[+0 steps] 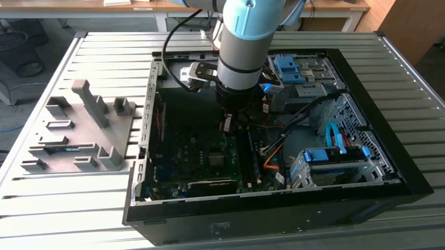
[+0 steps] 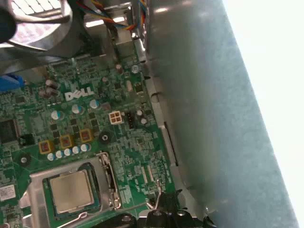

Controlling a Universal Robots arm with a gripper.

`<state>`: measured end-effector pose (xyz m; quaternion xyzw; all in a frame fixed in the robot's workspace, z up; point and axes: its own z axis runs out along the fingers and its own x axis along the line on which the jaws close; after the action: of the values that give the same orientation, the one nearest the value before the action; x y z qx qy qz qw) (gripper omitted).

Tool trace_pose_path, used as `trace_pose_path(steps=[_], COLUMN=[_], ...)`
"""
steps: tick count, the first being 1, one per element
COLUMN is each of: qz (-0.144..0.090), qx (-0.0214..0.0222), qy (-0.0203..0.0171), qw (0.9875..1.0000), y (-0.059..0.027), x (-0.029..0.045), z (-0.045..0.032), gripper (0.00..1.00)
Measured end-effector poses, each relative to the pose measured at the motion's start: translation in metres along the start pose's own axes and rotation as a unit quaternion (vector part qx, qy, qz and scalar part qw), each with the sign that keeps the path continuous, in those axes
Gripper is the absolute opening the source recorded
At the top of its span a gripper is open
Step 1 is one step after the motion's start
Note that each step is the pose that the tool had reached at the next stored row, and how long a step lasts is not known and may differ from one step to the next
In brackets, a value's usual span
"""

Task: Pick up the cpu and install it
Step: 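Install the first cpu locking lever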

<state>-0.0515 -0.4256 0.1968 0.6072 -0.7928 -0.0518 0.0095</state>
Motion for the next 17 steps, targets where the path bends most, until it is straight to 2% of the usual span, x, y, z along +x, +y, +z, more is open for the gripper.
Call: trace_pose_path(steps=[17], qz=[0.000], qx=[0.0000], qy=[0.0001], qw=[1.0000], y=[0.0000], x=[0.0000], z=[-0.0001], gripper=[0.10])
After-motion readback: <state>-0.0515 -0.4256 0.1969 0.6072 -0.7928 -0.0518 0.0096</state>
